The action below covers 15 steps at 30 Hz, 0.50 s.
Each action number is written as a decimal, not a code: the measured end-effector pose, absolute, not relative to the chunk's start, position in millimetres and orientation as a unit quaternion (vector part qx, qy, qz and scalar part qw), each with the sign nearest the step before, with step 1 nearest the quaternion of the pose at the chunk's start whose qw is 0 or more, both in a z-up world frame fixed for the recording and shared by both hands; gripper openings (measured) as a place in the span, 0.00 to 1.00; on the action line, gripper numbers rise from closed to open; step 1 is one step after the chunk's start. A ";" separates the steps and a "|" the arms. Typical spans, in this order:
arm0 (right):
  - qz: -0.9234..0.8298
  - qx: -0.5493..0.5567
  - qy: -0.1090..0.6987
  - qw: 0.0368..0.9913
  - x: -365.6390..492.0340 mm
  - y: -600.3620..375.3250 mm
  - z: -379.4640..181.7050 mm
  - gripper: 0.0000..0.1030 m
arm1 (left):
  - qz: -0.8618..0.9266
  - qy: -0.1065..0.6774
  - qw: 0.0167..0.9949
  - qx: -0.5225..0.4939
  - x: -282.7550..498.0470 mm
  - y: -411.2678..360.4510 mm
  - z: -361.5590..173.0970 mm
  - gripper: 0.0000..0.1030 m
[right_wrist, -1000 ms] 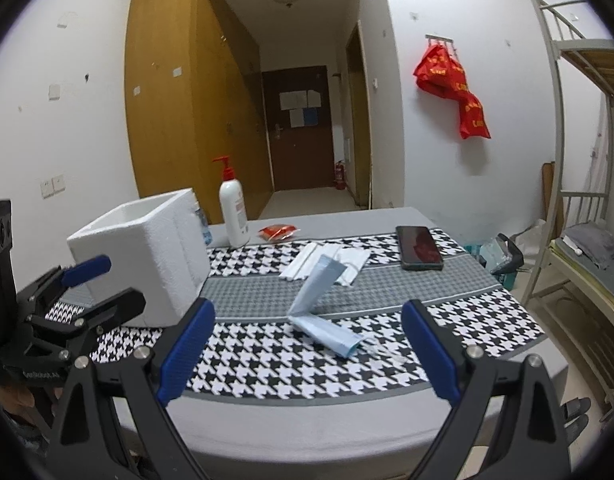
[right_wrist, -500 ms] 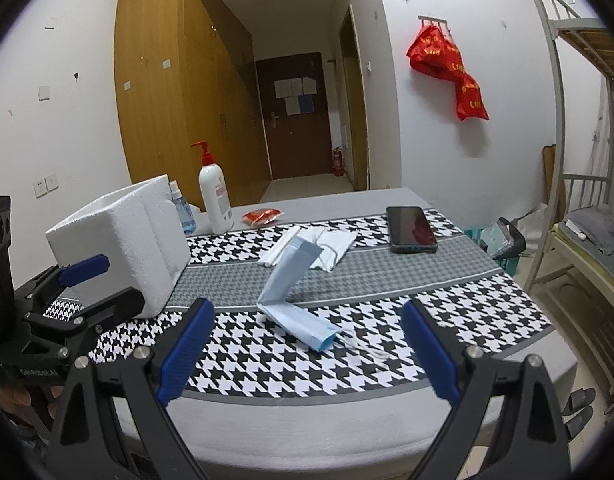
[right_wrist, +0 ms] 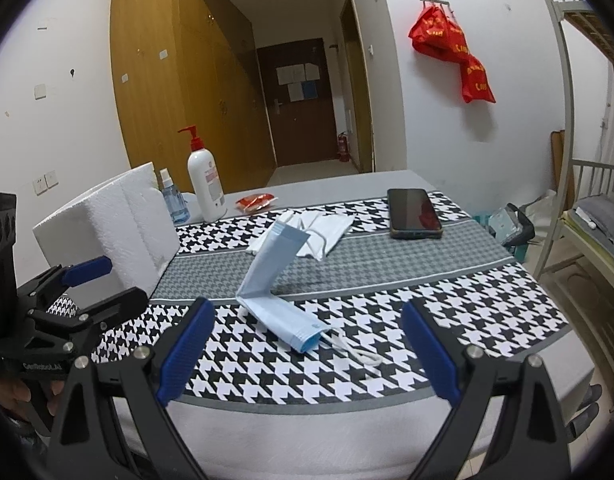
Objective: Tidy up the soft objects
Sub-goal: 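Move both tools toward the blue face mask on the table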
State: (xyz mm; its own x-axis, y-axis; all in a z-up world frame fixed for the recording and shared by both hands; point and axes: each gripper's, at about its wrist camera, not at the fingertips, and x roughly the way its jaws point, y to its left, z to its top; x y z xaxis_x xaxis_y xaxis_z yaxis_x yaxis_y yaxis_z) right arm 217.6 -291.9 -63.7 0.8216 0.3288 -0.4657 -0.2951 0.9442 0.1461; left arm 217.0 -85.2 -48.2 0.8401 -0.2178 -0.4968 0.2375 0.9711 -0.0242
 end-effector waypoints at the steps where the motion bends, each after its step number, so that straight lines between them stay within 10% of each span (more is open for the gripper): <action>1: 0.164 0.033 0.252 0.953 219.2 -291.9 -64.3 0.94 | -0.117 0.259 0.959 0.020 219.6 -86.0 -49.6 0.99; 15: 0.172 0.026 0.272 0.946 243.5 -300.4 -74.6 0.94 | -0.130 0.283 0.950 0.011 244.0 -102.9 -55.3 0.99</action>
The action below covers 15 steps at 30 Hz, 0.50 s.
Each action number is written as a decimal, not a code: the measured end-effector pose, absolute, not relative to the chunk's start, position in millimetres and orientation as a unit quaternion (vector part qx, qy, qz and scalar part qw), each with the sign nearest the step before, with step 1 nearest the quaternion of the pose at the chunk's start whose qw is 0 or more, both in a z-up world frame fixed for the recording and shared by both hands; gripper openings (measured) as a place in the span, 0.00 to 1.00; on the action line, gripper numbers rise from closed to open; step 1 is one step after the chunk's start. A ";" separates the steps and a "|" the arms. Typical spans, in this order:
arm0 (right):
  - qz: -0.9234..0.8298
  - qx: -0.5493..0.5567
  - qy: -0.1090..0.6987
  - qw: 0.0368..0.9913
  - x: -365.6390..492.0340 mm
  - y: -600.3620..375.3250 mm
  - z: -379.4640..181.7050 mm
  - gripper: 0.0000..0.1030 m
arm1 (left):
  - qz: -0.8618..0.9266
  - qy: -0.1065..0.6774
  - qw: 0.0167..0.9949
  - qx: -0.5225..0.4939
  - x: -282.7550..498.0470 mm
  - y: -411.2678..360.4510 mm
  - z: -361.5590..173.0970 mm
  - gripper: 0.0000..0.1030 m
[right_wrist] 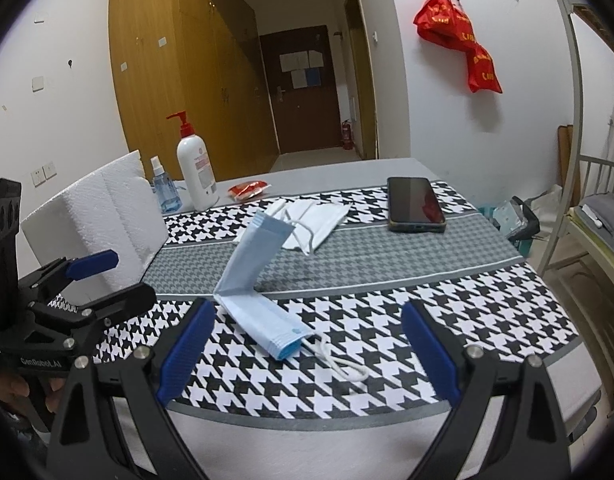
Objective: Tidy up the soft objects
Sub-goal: 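Move both tools toward the blue face mask on the table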
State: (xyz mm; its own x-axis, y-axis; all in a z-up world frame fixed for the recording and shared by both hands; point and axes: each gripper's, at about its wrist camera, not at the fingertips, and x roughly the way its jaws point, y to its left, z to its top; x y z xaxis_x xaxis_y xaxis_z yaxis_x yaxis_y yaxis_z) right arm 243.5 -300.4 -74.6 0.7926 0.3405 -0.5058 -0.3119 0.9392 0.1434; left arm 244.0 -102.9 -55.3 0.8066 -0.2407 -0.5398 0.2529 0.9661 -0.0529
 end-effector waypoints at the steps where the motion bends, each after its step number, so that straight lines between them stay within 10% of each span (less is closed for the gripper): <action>1: 0.172 0.026 0.273 0.946 244.2 -301.8 -75.5 0.94 | -0.132 0.288 0.949 0.010 246.6 -105.2 -56.3 0.99; 15: 0.167 0.038 0.279 0.945 251.4 -324.7 -82.5 0.94 | -0.142 0.327 0.934 0.007 274.9 -126.2 -65.6 0.99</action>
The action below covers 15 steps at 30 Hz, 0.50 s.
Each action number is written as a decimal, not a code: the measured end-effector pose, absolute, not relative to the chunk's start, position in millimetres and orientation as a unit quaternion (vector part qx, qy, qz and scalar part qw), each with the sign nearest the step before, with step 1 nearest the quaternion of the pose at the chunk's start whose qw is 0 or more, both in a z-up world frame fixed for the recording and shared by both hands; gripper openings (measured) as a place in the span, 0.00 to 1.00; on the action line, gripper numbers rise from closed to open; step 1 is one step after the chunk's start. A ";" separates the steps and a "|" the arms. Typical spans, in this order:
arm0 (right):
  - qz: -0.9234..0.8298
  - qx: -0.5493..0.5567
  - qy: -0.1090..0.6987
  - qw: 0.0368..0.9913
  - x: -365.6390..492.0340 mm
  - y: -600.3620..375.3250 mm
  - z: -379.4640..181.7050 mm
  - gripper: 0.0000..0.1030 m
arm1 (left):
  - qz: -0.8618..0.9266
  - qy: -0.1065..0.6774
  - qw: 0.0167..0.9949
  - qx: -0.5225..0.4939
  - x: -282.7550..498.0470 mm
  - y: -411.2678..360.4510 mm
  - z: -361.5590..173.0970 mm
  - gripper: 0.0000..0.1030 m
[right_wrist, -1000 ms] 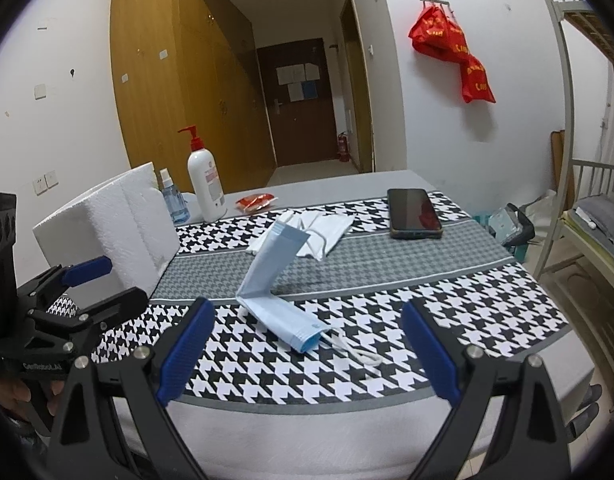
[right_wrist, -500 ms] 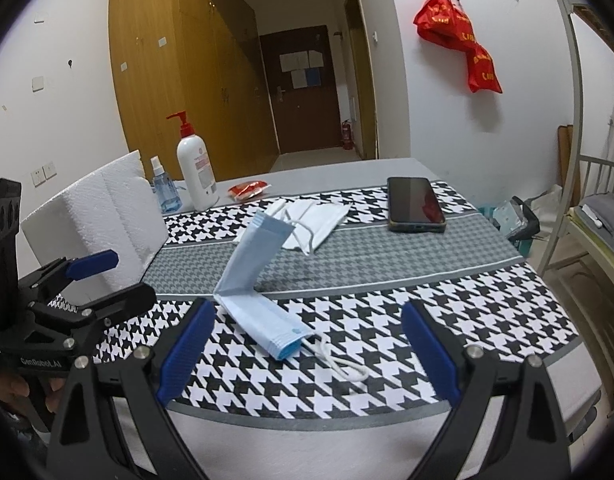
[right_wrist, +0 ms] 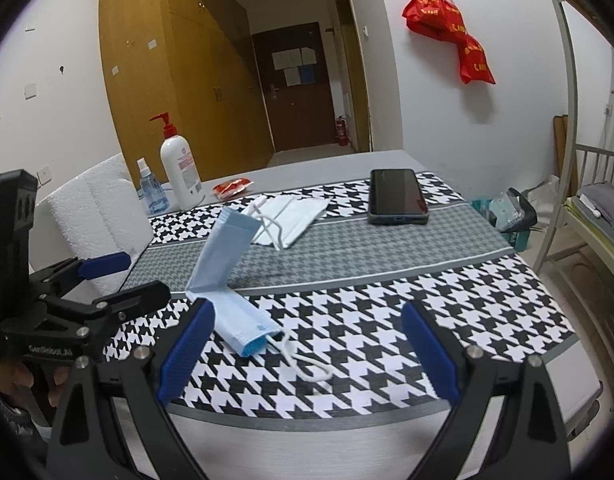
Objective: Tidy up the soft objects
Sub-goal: 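Move both tools toward the blue face mask on the table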
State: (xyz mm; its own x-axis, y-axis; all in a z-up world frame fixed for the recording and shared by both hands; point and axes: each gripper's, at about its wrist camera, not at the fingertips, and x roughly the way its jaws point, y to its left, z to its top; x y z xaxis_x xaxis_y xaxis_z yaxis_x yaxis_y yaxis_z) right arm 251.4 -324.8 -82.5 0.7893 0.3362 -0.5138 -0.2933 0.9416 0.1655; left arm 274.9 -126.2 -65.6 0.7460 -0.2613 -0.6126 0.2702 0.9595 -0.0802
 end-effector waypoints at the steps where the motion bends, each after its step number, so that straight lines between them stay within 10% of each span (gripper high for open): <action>1: 0.166 0.039 0.279 0.945 252.0 -325.7 -83.2 0.94 | -0.138 0.332 0.933 0.009 278.0 -127.7 -67.2 0.98; 15: 0.169 0.042 0.287 0.942 261.2 -328.5 -87.6 0.94 | -0.163 0.359 0.919 0.005 296.6 -140.9 -75.0 0.78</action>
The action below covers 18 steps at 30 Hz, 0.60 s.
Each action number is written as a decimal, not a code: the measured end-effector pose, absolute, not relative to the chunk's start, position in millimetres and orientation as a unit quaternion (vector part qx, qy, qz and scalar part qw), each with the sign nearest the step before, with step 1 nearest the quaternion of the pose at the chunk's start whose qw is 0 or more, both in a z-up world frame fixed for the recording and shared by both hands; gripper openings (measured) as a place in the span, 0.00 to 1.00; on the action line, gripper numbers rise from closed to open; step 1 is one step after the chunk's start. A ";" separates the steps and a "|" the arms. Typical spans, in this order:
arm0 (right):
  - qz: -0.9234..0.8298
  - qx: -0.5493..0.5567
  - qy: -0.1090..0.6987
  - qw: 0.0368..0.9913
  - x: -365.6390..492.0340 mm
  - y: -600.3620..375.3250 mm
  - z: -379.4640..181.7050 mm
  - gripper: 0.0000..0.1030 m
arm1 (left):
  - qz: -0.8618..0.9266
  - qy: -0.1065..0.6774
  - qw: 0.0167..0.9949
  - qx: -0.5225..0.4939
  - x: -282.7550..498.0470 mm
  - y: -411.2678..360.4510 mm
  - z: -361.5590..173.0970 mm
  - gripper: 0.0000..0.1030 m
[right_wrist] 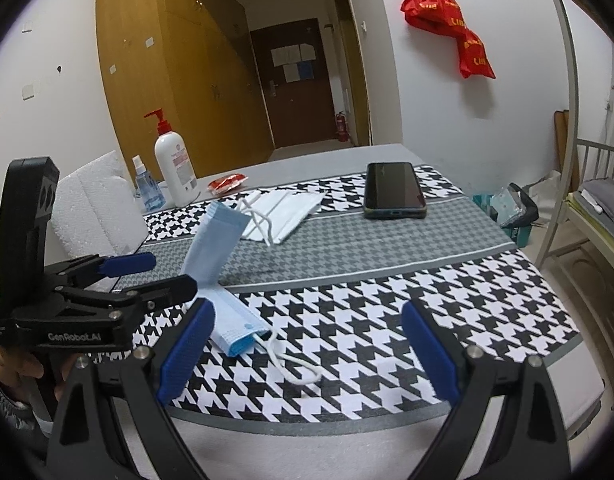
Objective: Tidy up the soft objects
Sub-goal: 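Move both tools toward the blue face mask on the table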
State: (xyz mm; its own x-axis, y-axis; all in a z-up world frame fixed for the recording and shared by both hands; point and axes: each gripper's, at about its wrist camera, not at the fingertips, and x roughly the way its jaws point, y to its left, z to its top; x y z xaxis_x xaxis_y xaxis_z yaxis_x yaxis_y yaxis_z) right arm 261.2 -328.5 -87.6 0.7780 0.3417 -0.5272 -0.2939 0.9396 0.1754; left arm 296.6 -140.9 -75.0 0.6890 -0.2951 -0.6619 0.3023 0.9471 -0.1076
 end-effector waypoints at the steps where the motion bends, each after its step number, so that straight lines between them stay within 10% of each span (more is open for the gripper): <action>1: 0.168 0.041 0.288 0.942 261.6 -328.5 -88.0 0.94 | -0.163 0.363 0.918 0.004 298.3 -141.2 -76.3 0.75; 18: 0.165 0.042 0.294 0.940 266.2 -332.2 -91.5 0.94 | -0.152 0.389 0.908 0.015 316.8 -145.0 -89.8 0.49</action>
State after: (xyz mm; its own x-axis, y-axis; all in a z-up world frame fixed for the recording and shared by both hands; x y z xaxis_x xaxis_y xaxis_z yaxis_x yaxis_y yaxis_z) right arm 266.2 -332.2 -91.5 0.7723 0.3358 -0.5392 -0.2866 0.9417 0.1761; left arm 316.8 -145.0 -89.8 0.6511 -0.2648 -0.7113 0.2884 0.9532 -0.0908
